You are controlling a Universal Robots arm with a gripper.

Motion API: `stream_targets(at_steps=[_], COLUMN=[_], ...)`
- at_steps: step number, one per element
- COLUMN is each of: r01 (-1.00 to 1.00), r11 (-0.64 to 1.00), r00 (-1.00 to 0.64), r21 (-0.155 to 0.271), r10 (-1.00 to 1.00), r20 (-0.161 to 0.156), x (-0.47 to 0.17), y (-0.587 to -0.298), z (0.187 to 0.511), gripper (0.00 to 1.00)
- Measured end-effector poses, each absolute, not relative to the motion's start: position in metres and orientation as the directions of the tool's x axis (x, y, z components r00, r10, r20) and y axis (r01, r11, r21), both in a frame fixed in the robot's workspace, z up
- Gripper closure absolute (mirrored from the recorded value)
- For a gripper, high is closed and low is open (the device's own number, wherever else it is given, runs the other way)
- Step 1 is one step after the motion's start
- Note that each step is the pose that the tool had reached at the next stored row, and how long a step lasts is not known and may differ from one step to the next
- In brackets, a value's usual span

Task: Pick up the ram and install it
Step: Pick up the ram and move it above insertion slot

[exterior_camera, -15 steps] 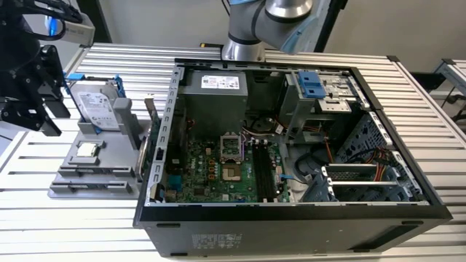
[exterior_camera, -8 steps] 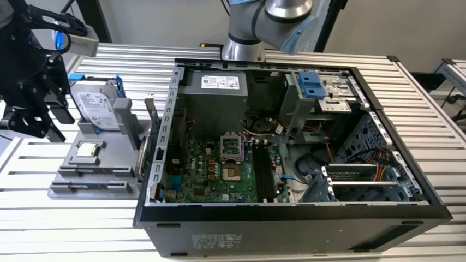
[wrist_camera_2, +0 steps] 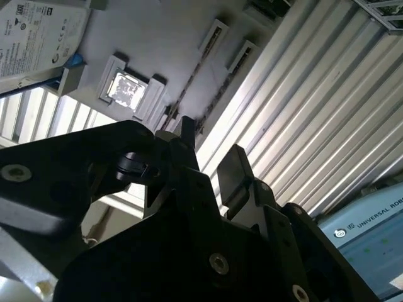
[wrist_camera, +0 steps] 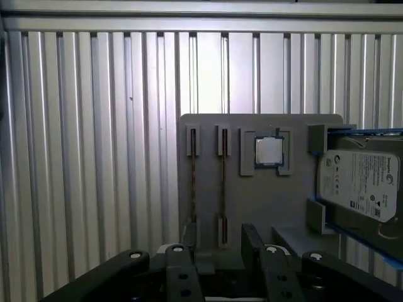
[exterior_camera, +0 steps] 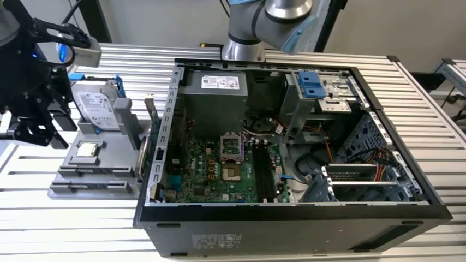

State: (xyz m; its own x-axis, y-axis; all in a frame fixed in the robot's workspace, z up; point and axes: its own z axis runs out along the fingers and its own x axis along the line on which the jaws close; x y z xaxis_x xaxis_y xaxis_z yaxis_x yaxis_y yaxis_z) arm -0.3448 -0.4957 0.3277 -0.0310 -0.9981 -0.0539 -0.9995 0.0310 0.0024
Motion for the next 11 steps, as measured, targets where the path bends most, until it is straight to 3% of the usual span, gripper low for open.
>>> stream_targets(at_steps=[11], r01=[-0.999], r11=[0.033], r00=[-0.033], r21=[0.002], r10=[-0.998], r20=[-0.054], x=[-0.345], y=[-0.503], z=[0.308], gripper=[0.0])
